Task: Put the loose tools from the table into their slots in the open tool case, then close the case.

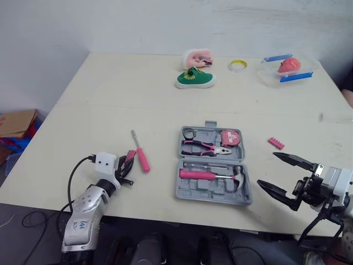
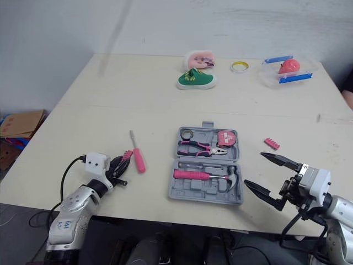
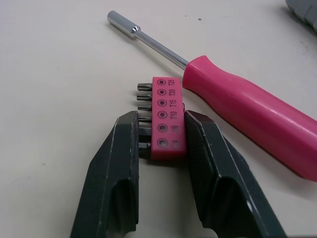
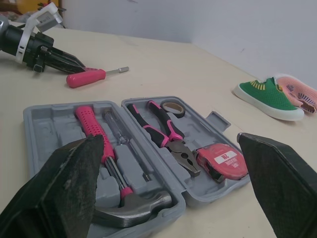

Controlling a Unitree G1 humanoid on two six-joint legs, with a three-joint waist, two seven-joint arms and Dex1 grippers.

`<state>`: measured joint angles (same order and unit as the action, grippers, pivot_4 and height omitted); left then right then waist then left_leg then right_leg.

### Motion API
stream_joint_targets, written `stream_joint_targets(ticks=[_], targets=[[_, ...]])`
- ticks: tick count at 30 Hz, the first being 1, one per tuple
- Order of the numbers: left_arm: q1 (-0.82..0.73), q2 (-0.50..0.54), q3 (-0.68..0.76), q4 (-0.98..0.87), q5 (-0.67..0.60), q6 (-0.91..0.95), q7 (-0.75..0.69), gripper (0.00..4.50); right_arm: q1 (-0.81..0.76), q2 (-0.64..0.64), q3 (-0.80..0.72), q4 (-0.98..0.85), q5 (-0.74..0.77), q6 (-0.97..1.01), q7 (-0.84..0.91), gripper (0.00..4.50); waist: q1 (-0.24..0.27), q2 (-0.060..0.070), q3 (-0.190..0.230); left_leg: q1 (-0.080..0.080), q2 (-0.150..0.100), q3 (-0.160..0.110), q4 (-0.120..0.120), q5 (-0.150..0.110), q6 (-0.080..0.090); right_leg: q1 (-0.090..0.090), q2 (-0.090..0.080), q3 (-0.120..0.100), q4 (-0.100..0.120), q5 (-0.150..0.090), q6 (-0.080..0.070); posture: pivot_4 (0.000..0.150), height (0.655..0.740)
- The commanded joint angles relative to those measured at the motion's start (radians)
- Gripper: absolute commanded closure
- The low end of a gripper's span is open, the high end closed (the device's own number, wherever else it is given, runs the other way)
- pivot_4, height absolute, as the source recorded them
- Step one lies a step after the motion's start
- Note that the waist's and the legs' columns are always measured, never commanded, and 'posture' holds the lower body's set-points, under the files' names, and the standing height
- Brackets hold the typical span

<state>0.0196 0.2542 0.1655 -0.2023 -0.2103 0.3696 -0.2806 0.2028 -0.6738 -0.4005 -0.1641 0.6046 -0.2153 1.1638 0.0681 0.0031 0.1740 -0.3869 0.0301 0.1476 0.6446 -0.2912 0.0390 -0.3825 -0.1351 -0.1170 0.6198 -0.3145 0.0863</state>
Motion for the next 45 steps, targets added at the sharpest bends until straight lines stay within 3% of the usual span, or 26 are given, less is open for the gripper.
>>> stream_joint_targets(ticks=[1,6,9,14,21,31,38,45], targets=[[0.042,-0.001,0.039,0.023,-0.025,-0.043,-0.014,3.82,0.007,0.006,-0.025,-0.039,0.022,0.001,-0.008,0.00,-0.004,0.000,0.000,0.000,0.000,0.000,0.000,0.000,0.000,0.000,0.000,0.000,0.000,0.000,0.000,0.150,0.7400],[0.017,0.045,0.136,0.016,-0.095,-0.217,-0.100,3.82,0.022,0.003,-0.037,-0.050,0.028,-0.002,-0.009,0.00,-0.023,-0.006,0.004,-0.001,0.001,0.000,0.000,-0.001,-0.001,-0.001,0.001,0.000,0.000,0.000,-0.001,0.150,0.7400],[-0.031,0.164,0.152,-0.004,-0.191,-0.241,-0.299,3.82,0.040,-0.018,-0.050,-0.055,0.031,-0.004,0.016,0.00,-0.027,-0.012,0.007,-0.003,0.003,0.000,0.000,-0.001,-0.002,-0.004,0.003,-0.001,0.001,-0.001,-0.003,0.150,0.7400],[-0.179,0.357,0.034,-0.069,-0.331,-0.114,-0.600,3.82,0.056,-0.026,-0.051,-0.049,0.031,-0.005,0.042,0.00,-0.022,-0.011,0.007,-0.005,0.002,0.000,0.001,-0.001,-0.003,-0.004,0.002,-0.001,0.000,-0.001,-0.002,0.150,0.7400],[-0.342,0.554,-0.236,-0.142,-0.253,0.019,-0.833,3.82,0.054,-0.024,-0.031,-0.060,0.024,0.006,0.056,0.00,-0.047,-0.011,0.007,-0.005,0.002,0.002,-0.001,0.000,-0.007,-0.004,0.004,0.000,-0.003,-0.002,-0.001,0.150,0.7400],[-0.517,0.561,-0.430,-0.223,-0.167,0.247,-0.795,3.82,0.060,-0.022,-0.017,-0.103,0.018,0.032,0.036,0.00,-0.046,-0.012,0.008,-0.005,0.002,0.002,0.001,0.003,-0.004,-0.005,0.005,0.002,0.000,-0.002,-0.001,0.150,0.7400],[-0.627,0.488,-0.603,-0.210,-0.022,0.340,-0.718,3.82,0.055,-0.033,0.015,-0.246,0.015,0.133,-0.059,0.00,-0.042,-0.012,0.008,-0.007,0.002,0.002,0.002,0.004,-0.003,-0.007,0.004,0.002,0.001,-0.002,-0.001,0.150,0.7400],[-0.647,0.439,-0.668,-0.222,0.030,0.415,-0.685,3.82,0.015,-0.047,0.030,-0.301,0.016,0.214,-0.110,0.00,-0.045,-0.013,0.009,-0.011,0.002,0.002,0.003,0.005,-0.002,-0.010,0.004,0.001,0.002,-0.002,-0.001,0.150,0.7400]])
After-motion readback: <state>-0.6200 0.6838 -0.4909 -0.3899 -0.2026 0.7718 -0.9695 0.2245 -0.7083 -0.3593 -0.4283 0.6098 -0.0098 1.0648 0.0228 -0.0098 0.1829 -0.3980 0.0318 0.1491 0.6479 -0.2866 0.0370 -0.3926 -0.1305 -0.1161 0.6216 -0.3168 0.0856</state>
